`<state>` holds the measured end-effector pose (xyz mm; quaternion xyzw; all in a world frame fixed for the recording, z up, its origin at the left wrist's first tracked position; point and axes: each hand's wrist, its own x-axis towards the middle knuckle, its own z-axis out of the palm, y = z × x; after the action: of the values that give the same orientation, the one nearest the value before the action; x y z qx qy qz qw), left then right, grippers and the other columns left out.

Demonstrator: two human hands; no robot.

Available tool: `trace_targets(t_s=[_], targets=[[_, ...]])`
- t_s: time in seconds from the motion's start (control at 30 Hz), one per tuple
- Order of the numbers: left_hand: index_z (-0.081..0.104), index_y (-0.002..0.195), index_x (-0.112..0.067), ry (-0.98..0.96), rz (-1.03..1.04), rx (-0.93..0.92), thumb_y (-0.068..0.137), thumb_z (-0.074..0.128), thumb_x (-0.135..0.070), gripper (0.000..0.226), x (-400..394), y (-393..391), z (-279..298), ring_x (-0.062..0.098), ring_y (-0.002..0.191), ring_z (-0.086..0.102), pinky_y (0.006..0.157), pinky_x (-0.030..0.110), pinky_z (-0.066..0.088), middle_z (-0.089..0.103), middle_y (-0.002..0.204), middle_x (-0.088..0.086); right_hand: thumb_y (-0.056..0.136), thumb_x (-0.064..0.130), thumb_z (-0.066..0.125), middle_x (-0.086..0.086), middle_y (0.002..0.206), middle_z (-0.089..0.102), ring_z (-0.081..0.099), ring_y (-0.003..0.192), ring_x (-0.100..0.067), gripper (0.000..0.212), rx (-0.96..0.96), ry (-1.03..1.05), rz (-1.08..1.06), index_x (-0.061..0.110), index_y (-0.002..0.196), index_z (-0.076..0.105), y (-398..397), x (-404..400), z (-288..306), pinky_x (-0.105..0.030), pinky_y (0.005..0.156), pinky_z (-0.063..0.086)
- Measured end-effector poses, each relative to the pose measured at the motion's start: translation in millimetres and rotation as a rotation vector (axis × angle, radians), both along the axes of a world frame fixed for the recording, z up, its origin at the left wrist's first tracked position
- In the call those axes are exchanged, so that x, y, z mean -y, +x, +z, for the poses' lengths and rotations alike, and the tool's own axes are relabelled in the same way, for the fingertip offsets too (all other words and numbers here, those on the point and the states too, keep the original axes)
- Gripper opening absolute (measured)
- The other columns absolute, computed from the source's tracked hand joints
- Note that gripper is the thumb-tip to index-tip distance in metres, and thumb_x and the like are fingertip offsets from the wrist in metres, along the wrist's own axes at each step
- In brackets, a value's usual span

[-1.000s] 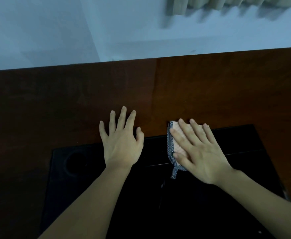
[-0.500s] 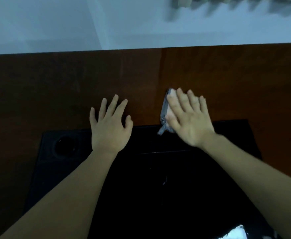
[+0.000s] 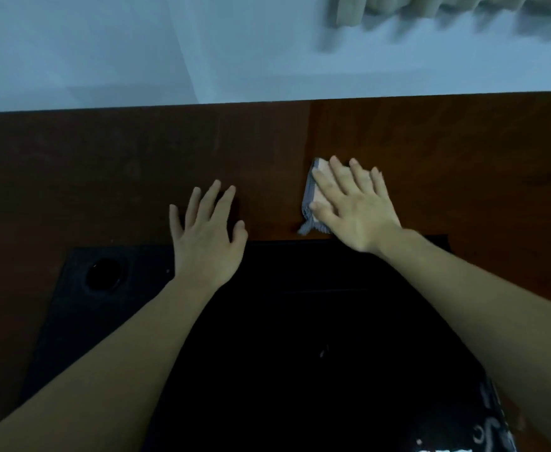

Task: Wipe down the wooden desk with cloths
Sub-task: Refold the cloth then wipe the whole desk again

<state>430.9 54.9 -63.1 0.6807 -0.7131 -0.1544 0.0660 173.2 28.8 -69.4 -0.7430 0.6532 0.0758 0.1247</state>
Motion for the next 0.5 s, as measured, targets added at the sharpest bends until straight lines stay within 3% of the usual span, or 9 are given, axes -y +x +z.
trace_targets(t_s=[0.1, 0.23, 0.37, 0.5], targets=[[0.011, 0.161, -0.038, 0.042, 0.021, -0.062, 0.106, 0.036, -0.043, 0.061, 3, -29, -2, 0.016, 0.156, -0.011, 0.123, 0.049, -0.011, -0.002, 0.170, -0.010, 0.101, 0.064, 0.007, 0.000, 0.169, -0.017, -0.018, 0.155, -0.029, 0.067, 0.006, -0.005, -0.035, 0.039, 0.160, -0.011, 2, 7, 0, -0.052, 0.122, -0.014], [0.007, 0.161, -0.040, 0.061, 0.021, 0.039, 0.106, 0.028, -0.047, 0.059, 6, -43, -7, 0.016, 0.156, -0.011, 0.125, 0.051, -0.009, -0.004, 0.170, -0.011, 0.103, 0.061, 0.006, -0.002, 0.169, -0.017, -0.017, 0.154, -0.031, 0.066, 0.018, -0.004, 0.083, 0.035, 0.160, -0.012, 5, -43, 3, -0.055, 0.122, -0.013], [0.011, 0.161, -0.040, 0.028, 0.035, 0.053, 0.106, 0.027, -0.048, 0.058, 5, -43, -9, 0.017, 0.156, -0.009, 0.125, 0.052, -0.007, -0.001, 0.170, -0.010, 0.102, 0.065, 0.010, -0.003, 0.171, 0.004, 0.002, 0.156, -0.034, 0.068, 0.088, -0.016, 0.272, 0.033, 0.162, 0.008, -9, -103, 2, -0.058, 0.124, 0.003], [0.015, 0.161, -0.039, -0.011, 0.036, 0.038, 0.105, 0.029, -0.047, 0.058, 3, -44, -10, 0.018, 0.157, -0.006, 0.125, 0.052, -0.006, 0.004, 0.170, -0.009, 0.102, 0.068, 0.014, 0.003, 0.170, -0.002, -0.005, 0.156, -0.028, 0.068, 0.121, 0.004, 0.334, 0.037, 0.162, 0.009, -22, -99, -1, -0.052, 0.123, -0.006]])
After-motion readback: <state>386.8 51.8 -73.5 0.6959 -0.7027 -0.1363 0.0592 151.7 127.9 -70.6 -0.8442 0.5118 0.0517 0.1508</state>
